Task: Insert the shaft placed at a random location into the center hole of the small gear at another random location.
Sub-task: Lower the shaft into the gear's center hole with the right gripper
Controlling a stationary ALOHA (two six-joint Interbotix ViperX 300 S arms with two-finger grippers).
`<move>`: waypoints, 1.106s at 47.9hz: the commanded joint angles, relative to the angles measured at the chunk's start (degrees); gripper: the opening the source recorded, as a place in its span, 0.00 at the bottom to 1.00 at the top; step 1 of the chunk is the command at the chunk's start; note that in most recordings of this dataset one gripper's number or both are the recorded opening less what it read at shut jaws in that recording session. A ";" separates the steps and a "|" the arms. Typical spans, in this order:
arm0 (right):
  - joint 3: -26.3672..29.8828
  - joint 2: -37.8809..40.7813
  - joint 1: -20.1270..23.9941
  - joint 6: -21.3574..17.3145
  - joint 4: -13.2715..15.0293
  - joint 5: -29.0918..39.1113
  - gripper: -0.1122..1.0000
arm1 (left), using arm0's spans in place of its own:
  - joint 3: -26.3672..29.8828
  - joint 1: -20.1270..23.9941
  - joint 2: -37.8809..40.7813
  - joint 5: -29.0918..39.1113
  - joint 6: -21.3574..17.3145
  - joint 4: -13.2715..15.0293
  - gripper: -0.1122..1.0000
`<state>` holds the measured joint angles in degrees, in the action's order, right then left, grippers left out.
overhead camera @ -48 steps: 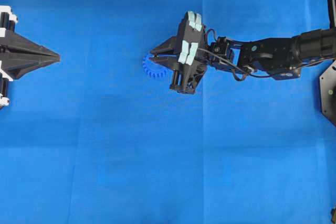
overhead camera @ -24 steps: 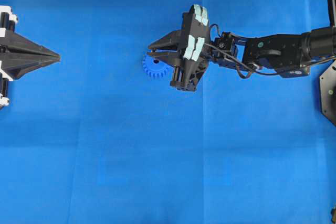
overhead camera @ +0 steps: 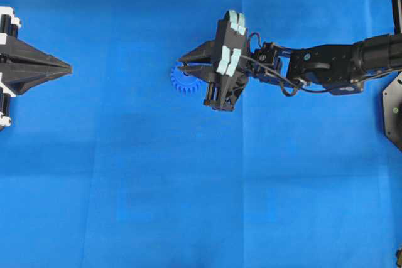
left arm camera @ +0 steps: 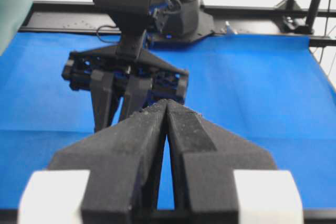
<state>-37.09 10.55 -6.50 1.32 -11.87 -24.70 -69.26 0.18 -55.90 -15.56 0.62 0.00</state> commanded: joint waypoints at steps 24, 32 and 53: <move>0.53 1.05 0.00 0.00 -0.26 -0.79 0.12 | 0.62 0.09 0.18 -0.26 0.09 -0.09 0.10; 0.88 2.37 0.00 0.00 -0.26 -0.79 0.12 | 0.62 0.09 0.18 -0.26 0.09 -0.09 0.10; 0.88 4.04 0.00 -0.09 -0.62 -1.32 0.12 | 0.44 0.09 0.18 -0.26 0.09 -0.09 0.10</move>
<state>-37.00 15.21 -6.50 1.32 -12.30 -25.66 -69.35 0.18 -55.90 -15.38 0.62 0.00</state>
